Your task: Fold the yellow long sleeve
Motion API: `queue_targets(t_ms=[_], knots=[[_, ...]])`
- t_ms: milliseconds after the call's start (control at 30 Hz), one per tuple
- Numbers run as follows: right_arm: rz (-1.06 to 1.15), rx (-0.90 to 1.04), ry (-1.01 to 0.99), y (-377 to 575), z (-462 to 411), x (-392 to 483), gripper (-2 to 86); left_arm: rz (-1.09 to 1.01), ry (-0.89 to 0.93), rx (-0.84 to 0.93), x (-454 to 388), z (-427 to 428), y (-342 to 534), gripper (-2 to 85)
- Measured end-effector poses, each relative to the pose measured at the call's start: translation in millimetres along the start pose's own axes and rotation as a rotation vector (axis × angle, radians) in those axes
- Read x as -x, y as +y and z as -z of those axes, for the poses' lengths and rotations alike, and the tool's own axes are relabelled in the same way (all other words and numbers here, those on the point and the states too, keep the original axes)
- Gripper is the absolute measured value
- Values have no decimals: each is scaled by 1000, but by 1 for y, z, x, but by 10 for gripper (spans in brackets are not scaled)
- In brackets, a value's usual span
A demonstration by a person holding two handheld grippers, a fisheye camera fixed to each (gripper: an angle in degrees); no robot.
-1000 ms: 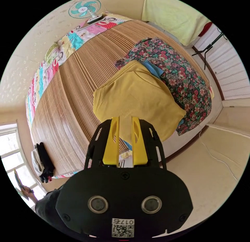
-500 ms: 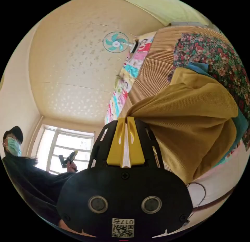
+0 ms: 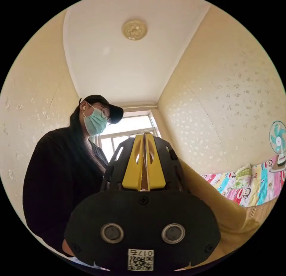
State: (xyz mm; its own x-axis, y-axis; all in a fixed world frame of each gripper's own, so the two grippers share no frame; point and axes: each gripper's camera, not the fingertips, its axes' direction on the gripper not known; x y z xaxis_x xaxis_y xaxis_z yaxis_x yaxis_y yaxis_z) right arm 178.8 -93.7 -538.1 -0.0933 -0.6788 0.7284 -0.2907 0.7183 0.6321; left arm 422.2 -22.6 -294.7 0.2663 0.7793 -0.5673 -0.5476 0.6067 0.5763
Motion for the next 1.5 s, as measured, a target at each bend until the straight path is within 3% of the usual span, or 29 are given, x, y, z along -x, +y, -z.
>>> queue_targets(t_ms=[233, 333, 433, 600, 800, 967, 1067, 1167, 1233, 1300, 1333, 1400, 1500], knots=[[-12, -22, -354, 11, -84, 3, 9, -324, -19, -246, -85, 82, -8, 119], [-58, -88, -480, 34, -117, -3, 11, -421, -67, -292, -111, 106, -13, 76], [-121, -133, -518, 57, -136, -7, 15, -504, 7, -372, -137, 138, -9, 5], [-248, 83, -26, 90, -129, 7, 41, -268, 437, -559, -108, 202, -25, -8], [-213, 48, 342, 164, -91, 79, 75, -213, 562, -633, -99, 231, -37, -9], [-143, 97, 505, 248, -103, 131, 104, -163, 529, -757, -100, 275, -25, -9], [-122, 179, 487, 292, -138, 136, 139, -160, 428, -789, -106, 305, -21, -9], [50, 258, 579, 315, -190, 137, 159, -155, 342, -842, -112, 332, -18, -9], [190, 356, 607, 317, -223, 134, 157, -161, 325, -865, -115, 346, -18, -9], [297, 549, 827, 308, -258, 116, 98, -162, 309, -889, -114, 368, -18, -9], [310, 558, 887, 303, -260, 111, 75, -167, 301, -896, -113, 375, -17, -9], [266, 435, 1021, 269, -232, 92, 43, -178, 256, -924, -104, 408, -7, -9], [173, 199, 1040, 218, -172, 79, 36, -173, 199, -920, -83, 451, 17, -9]])
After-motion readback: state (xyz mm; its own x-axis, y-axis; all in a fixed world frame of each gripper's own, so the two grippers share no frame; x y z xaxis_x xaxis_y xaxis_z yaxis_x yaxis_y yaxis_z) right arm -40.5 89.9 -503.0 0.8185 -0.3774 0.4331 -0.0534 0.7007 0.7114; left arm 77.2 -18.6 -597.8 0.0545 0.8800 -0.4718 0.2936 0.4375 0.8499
